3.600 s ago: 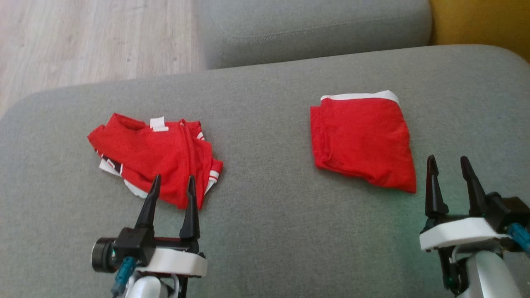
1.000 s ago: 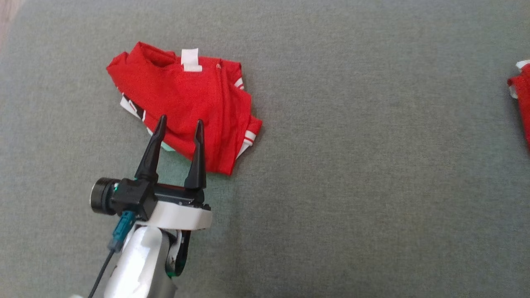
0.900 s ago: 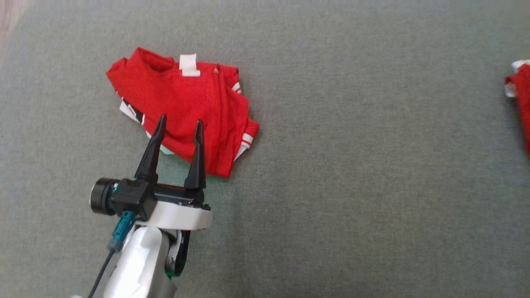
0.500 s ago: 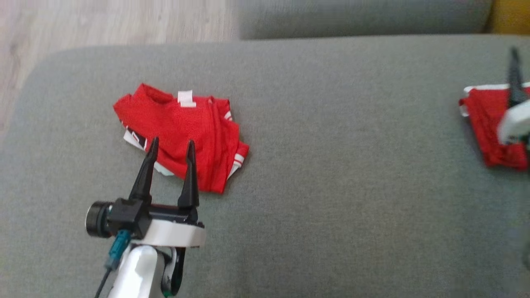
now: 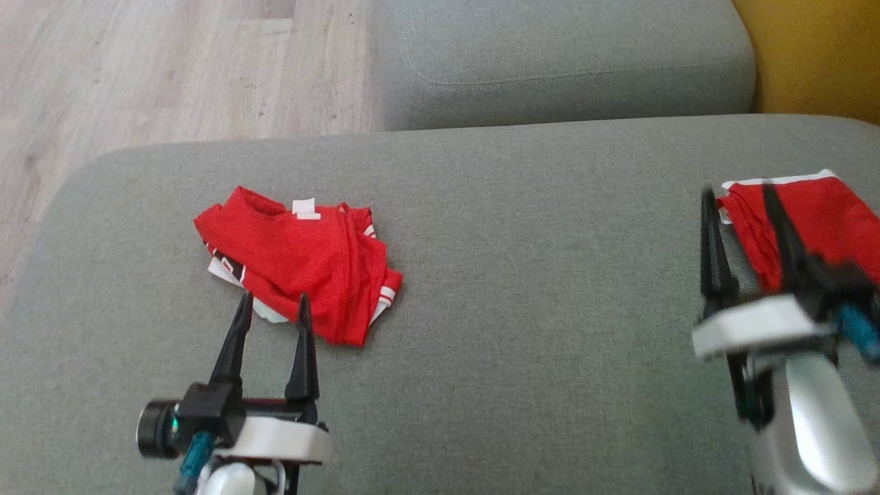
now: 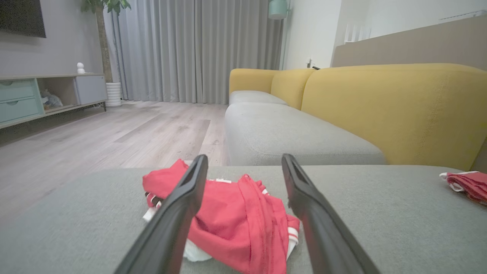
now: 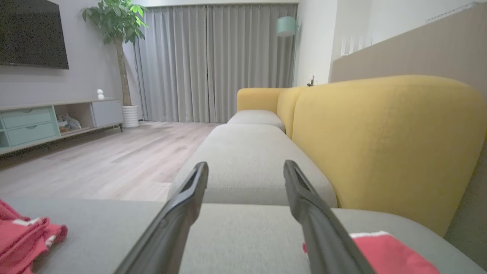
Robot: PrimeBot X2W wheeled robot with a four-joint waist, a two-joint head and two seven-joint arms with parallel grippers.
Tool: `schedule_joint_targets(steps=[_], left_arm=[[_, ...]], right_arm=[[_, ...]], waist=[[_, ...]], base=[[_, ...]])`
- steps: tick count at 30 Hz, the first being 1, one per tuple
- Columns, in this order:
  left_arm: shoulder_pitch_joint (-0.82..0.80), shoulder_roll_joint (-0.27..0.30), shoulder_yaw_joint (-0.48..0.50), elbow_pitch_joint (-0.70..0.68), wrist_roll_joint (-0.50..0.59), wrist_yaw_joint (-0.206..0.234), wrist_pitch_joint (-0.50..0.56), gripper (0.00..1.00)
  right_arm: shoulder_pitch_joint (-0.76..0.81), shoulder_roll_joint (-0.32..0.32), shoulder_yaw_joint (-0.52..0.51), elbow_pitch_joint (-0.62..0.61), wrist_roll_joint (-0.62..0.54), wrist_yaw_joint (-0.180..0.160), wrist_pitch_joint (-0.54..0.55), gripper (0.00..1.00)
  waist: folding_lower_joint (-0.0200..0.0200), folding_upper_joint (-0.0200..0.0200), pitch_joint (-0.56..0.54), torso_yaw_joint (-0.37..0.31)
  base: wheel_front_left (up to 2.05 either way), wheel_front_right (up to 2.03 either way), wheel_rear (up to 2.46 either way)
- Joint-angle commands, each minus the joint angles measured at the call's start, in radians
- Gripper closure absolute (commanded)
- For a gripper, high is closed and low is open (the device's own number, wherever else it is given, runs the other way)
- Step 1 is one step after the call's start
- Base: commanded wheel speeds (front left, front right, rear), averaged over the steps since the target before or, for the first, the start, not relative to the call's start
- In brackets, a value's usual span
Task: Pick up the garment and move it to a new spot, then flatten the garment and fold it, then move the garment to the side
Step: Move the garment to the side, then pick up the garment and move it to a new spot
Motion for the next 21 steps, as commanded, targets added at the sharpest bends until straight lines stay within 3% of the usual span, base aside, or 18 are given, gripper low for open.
schedule_joint_targets(steps=[1, 11, 21], left_arm=[[-0.023, 0.004, 0.039, -0.023, -0.008, 0.010, -0.005, 0.00], [0.075, 0.004, 0.055, -0.024, -0.047, 0.016, -0.005, 0.00], [0.092, 0.004, 0.060, -0.053, -0.036, 0.022, -0.005, 0.00]], right_arm=[[-0.009, 0.006, 0.013, -0.044, -0.009, -0.001, -0.017, 0.00], [0.231, 0.008, 0.061, -0.105, 0.122, -0.001, -0.037, 0.00], [0.279, 0.008, 0.071, -0.143, 0.121, -0.001, -0.037, 0.00]], waist=[[0.0002, -0.0001, -0.001, 0.003], [0.0002, -0.0001, -0.045, -0.020], [0.0002, -0.0001, -0.052, -0.017]], base=[[0.00, 0.00, 0.00], [0.00, 0.00, 0.00], [0.00, 0.00, 0.00]])
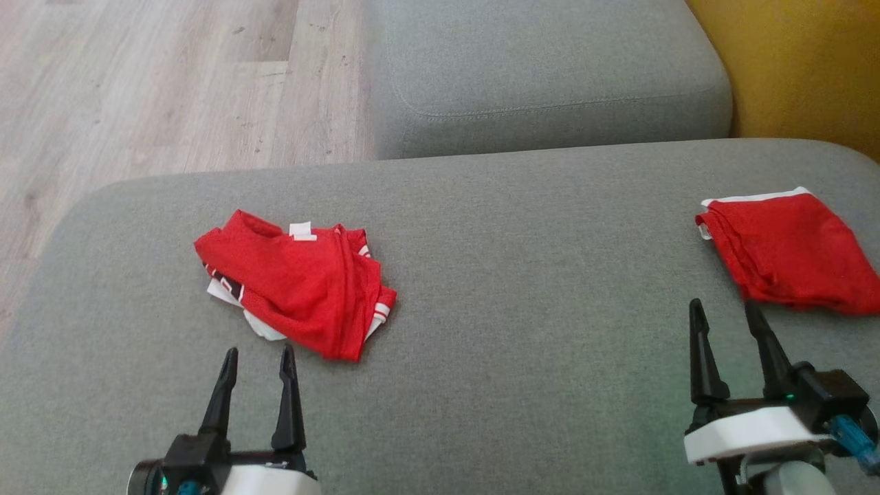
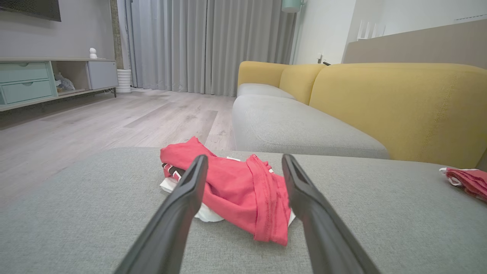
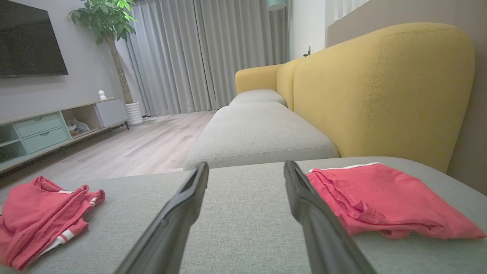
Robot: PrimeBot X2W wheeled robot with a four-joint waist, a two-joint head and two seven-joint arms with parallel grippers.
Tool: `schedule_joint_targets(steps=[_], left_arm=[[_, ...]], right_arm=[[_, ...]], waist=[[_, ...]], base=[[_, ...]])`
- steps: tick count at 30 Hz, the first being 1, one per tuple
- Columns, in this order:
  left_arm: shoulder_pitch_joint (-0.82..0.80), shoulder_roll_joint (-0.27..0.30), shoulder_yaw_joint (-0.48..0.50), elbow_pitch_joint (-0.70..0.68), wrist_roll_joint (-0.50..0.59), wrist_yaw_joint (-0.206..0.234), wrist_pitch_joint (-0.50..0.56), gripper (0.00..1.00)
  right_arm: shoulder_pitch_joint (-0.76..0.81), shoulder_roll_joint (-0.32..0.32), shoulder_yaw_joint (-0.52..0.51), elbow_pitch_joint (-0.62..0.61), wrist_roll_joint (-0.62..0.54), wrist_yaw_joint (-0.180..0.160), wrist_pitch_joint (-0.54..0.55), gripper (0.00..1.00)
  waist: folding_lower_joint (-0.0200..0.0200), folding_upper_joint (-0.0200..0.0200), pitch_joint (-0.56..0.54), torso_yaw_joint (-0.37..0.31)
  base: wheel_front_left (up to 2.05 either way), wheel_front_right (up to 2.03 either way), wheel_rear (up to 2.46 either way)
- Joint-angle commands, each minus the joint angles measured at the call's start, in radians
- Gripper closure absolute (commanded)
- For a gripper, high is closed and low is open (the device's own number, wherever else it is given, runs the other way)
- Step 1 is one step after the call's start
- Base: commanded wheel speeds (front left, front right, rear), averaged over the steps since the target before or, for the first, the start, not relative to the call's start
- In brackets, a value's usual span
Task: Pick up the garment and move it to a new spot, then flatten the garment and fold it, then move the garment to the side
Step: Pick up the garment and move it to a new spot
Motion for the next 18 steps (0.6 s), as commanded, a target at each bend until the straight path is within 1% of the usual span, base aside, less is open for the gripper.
schedule_joint_targets(steps=[1, 6, 12, 13, 18], left_arm=[[-0.039, 0.002, 0.031, -0.037, 0.006, 0.004, -0.005, 0.00], [-0.048, 0.002, 0.020, -0.040, 0.009, 0.005, -0.005, 0.00], [-0.054, 0.002, 0.028, -0.045, 0.007, 0.016, -0.005, 0.00], [-0.054, 0.002, 0.028, -0.045, 0.007, 0.016, -0.005, 0.00], [-0.053, 0.002, 0.039, -0.041, 0.019, 0.017, -0.005, 0.00]], right_arm=[[-0.024, -0.006, 0.031, -0.037, -0.002, -0.001, -0.012, 0.00], [-0.019, -0.006, 0.045, -0.035, 0.012, -0.001, -0.012, 0.00], [-0.018, -0.006, 0.077, -0.038, 0.024, -0.001, -0.012, 0.00], [-0.018, -0.006, 0.077, -0.038, 0.024, -0.001, -0.012, 0.00], [-0.007, -0.006, 0.102, -0.039, 0.046, -0.001, -0.012, 0.00]], waist=[[0.0000, -0.0001, 0.000, 0.001], [0.0000, -0.0001, 0.002, 0.017], [0.0000, -0.0001, 0.002, 0.072], [0.0000, -0.0001, 0.002, 0.072], [0.0000, -0.0001, -0.012, 0.149]], base=[[0.00, 0.00, 0.00], [0.00, 0.00, 0.00], [0.00, 0.00, 0.00], [0.00, 0.00, 0.00], [0.00, 0.00, 0.00]])
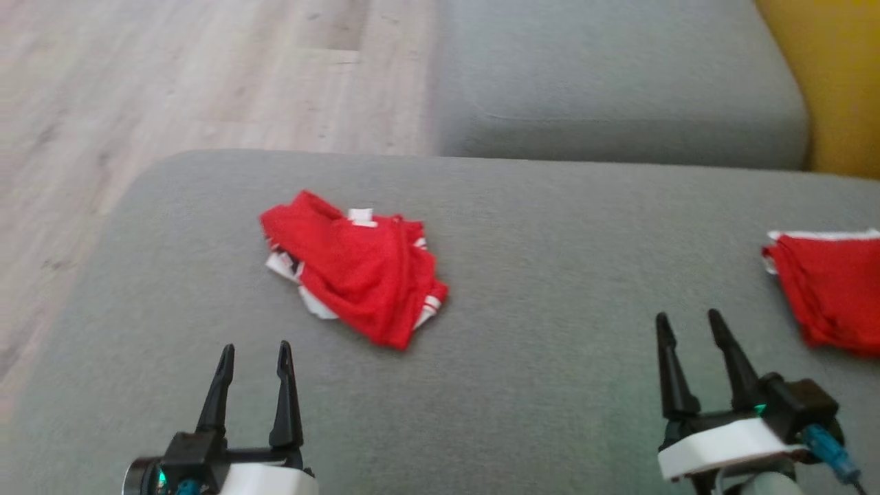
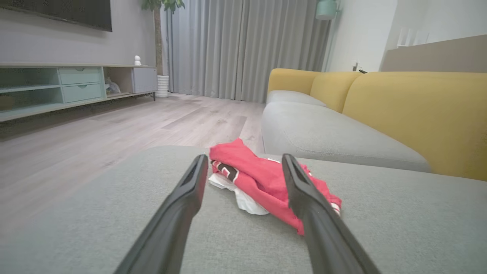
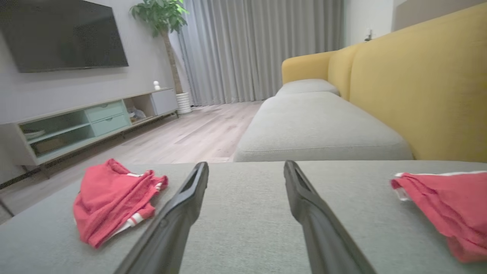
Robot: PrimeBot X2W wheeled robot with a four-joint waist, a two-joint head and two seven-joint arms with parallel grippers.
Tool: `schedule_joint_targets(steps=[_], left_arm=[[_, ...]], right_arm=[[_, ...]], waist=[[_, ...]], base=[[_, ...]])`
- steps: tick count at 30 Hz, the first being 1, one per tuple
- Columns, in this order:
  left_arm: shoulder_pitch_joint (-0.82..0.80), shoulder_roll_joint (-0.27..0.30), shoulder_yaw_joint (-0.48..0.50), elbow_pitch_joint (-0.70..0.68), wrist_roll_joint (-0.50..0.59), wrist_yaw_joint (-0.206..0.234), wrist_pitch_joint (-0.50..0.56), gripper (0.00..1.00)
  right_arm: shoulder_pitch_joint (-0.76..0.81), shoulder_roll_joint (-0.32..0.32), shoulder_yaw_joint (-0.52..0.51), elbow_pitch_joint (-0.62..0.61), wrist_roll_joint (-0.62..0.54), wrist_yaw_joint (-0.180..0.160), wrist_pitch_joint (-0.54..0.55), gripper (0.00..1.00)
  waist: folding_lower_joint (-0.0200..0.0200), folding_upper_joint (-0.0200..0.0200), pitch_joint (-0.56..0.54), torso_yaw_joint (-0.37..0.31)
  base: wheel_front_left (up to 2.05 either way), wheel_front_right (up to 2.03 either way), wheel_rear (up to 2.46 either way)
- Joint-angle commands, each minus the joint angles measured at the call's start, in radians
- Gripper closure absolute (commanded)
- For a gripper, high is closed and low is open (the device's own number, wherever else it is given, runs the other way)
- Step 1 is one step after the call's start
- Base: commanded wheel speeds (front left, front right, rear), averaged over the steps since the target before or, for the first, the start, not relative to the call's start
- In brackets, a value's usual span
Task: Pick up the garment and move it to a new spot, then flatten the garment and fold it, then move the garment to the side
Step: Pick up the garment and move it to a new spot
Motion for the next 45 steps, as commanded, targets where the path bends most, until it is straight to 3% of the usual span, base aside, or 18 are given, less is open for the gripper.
schedule_joint_targets(steps=[1, 11, 20, 27, 33, 37, 45], left_arm=[[-0.048, 0.002, 0.039, -0.029, 0.012, 0.003, -0.005, 0.00], [-0.017, 0.002, 0.081, -0.026, 0.046, -0.017, -0.005, 0.00], [-0.016, 0.002, 0.085, -0.033, 0.059, -0.029, -0.005, 0.00], [-0.079, 0.002, 0.053, -0.018, 0.083, -0.059, -0.005, 0.00], [-0.290, 0.002, -0.027, 0.048, 0.088, -0.111, 0.005, 0.00], [-0.482, 0.002, -0.118, 0.147, 0.104, -0.156, 0.127, 0.00], [-0.718, 0.004, -0.212, 0.325, 0.062, -0.181, 0.261, 0.00]], right_arm=[[-0.024, -0.006, 0.033, -0.033, 0.010, -0.001, -0.012, 0.00], [-0.007, -0.006, 0.106, -0.020, 0.056, -0.001, -0.012, 0.00], [-0.002, -0.006, 0.124, -0.023, 0.071, -0.001, -0.012, 0.00], [-0.010, -0.006, 0.111, -0.025, 0.066, -0.001, -0.012, 0.00], [-0.059, -0.006, 0.084, -0.050, 0.033, -0.001, -0.012, 0.00], [-0.114, -0.006, 0.053, -0.081, 0.019, -0.001, -0.012, 0.00], [-0.182, -0.006, 0.041, -0.098, 0.020, -0.001, -0.012, 0.00]], waist=[[0.0000, -0.0001, -0.014, 0.049], [0.0000, -0.0001, -0.049, 0.190], [0.0000, -0.0001, -0.043, 0.229], [0.0000, -0.0001, 0.003, 0.199], [0.0000, -0.0001, 0.139, 0.140], [0.0000, -0.0001, 0.254, 0.095], [0.0000, -0.0001, 0.378, 0.007]], base=[[0.00, 0.00, 0.00], [0.00, 0.00, 0.00], [0.00, 0.00, 0.00], [0.00, 0.00, 0.00], [0.00, 0.00, 0.00], [0.00, 0.00, 0.00], [0.00, 0.00, 0.00]])
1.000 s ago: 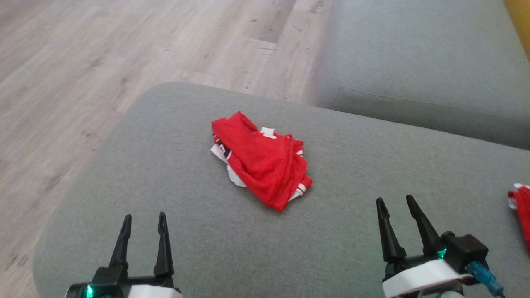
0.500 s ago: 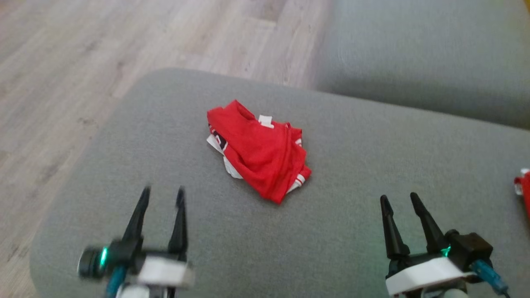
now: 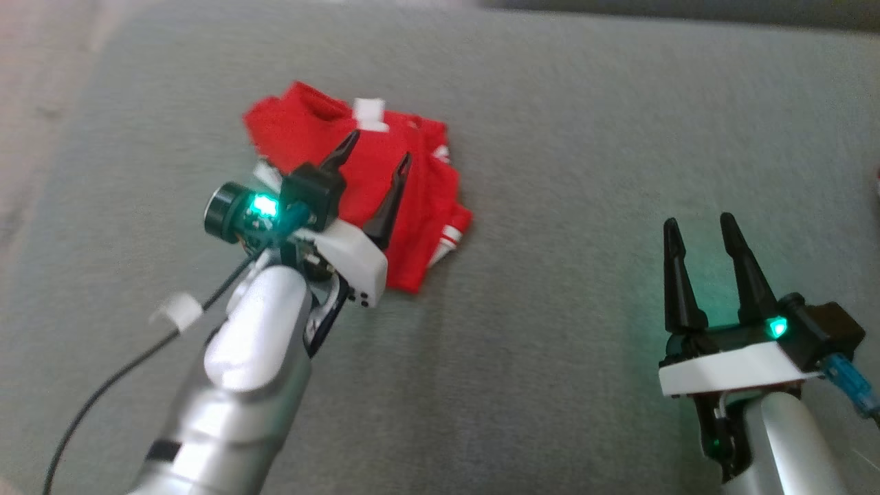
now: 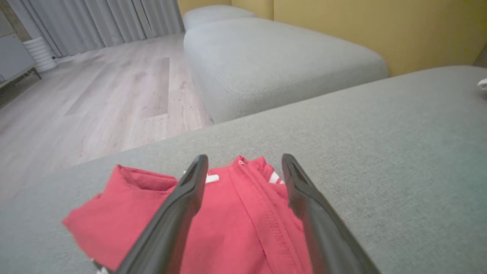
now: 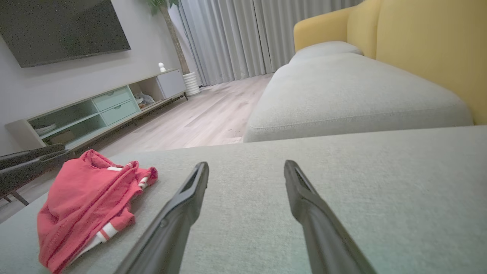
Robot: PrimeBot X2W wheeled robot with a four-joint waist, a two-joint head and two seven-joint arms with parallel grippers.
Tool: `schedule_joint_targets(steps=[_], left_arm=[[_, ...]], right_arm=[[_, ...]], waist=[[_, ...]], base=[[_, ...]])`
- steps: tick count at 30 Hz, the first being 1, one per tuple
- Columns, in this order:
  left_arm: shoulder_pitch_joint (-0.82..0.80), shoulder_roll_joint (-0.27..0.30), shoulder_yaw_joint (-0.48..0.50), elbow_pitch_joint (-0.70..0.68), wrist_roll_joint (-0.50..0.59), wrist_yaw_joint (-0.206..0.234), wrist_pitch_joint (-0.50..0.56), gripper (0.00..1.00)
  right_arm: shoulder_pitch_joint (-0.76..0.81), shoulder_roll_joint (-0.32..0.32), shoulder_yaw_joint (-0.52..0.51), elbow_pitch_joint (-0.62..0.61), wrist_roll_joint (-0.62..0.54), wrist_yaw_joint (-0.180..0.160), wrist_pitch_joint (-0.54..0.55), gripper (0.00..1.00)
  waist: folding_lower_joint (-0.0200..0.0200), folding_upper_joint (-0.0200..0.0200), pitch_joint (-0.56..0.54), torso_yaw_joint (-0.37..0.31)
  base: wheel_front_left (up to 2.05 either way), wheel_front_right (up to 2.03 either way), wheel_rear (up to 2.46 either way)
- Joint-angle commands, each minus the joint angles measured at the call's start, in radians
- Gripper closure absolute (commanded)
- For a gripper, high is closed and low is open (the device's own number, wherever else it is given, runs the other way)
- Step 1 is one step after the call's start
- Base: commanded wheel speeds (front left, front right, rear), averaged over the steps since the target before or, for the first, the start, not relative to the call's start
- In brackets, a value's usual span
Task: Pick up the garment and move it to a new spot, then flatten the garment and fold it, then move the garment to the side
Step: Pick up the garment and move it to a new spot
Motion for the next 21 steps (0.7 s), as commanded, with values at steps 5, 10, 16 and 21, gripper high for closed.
schedule_joint_targets(steps=[5, 10, 16, 21], left_arm=[[-0.119, 0.026, 0.021, 0.092, -0.014, -0.003, 0.008, 0.00], [-0.169, 0.035, 0.044, 0.206, -0.024, 0.033, -0.025, 0.00], [-0.193, 0.039, 0.072, 0.299, -0.045, 0.070, -0.088, 1.00], [-0.191, 0.036, 0.077, 0.295, -0.058, 0.070, -0.204, 1.00]], right_arm=[[-0.046, -0.005, 0.031, -0.040, -0.001, -0.001, -0.011, 0.00], [-0.050, -0.005, 0.031, -0.048, 0.000, -0.001, -0.011, 0.00], [-0.039, -0.005, 0.023, -0.047, -0.010, -0.001, -0.011, 0.00], [-0.026, -0.005, 0.005, -0.028, -0.002, -0.001, -0.011, 0.00]], waist=[[-0.0005, 0.0000, 0.103, -0.112], [-0.0005, 0.0000, 0.123, -0.150], [-0.0005, 0.0000, 0.116, -0.164], [-0.0005, 0.0000, 0.066, -0.157]], base=[[0.00, 0.00, 0.00], [0.00, 0.00, 0.00], [0.00, 0.00, 0.00], [0.00, 0.00, 0.00]])
